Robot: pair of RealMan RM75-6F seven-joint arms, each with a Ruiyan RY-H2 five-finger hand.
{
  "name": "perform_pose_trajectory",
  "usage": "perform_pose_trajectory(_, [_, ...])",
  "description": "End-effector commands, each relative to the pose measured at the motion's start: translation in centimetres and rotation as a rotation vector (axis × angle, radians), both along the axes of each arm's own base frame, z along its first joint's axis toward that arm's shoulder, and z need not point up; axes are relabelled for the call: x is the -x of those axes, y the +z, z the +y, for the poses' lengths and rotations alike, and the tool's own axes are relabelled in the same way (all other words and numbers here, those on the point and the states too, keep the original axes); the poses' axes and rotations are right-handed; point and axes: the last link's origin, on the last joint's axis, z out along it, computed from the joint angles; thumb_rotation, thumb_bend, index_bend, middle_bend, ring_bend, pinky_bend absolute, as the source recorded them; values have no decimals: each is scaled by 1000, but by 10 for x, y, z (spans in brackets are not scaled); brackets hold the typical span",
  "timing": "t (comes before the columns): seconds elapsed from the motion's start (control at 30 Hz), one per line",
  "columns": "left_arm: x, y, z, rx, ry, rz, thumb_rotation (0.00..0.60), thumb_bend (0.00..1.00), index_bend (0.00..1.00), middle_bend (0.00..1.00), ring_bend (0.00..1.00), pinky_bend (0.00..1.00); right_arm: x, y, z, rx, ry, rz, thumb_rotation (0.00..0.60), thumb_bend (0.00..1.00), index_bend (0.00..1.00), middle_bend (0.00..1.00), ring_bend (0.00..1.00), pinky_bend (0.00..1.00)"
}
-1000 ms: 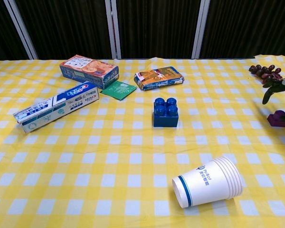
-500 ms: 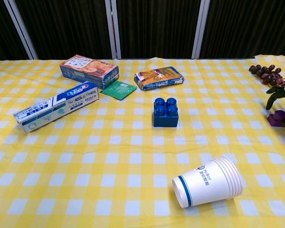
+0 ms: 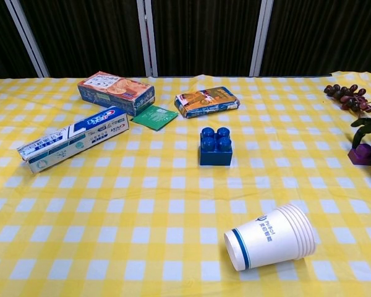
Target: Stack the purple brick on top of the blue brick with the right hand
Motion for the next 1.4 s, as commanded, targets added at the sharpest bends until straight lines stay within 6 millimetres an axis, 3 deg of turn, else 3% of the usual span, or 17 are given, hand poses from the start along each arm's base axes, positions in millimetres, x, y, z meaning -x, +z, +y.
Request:
perform_pose_trajectory(0.03, [0, -1, 0, 2, 1, 3, 600, 0, 119, 0, 0, 42, 1, 0, 0, 1, 1, -2, 600, 444, 362, 0, 2, 0])
perform_pose_trajectory(0.5, [-1, -4, -1, 11, 1, 8, 600, 0, 118, 0, 0, 42, 1, 7, -4, 20, 11, -15, 600, 444, 391, 0, 2, 0])
perform_pose_trajectory(1.4, [-3, -5, -1, 14, 2, 18, 600, 0, 119, 0, 0, 42, 3, 1, -7, 11, 9, -12, 600, 444, 429, 0, 2, 0])
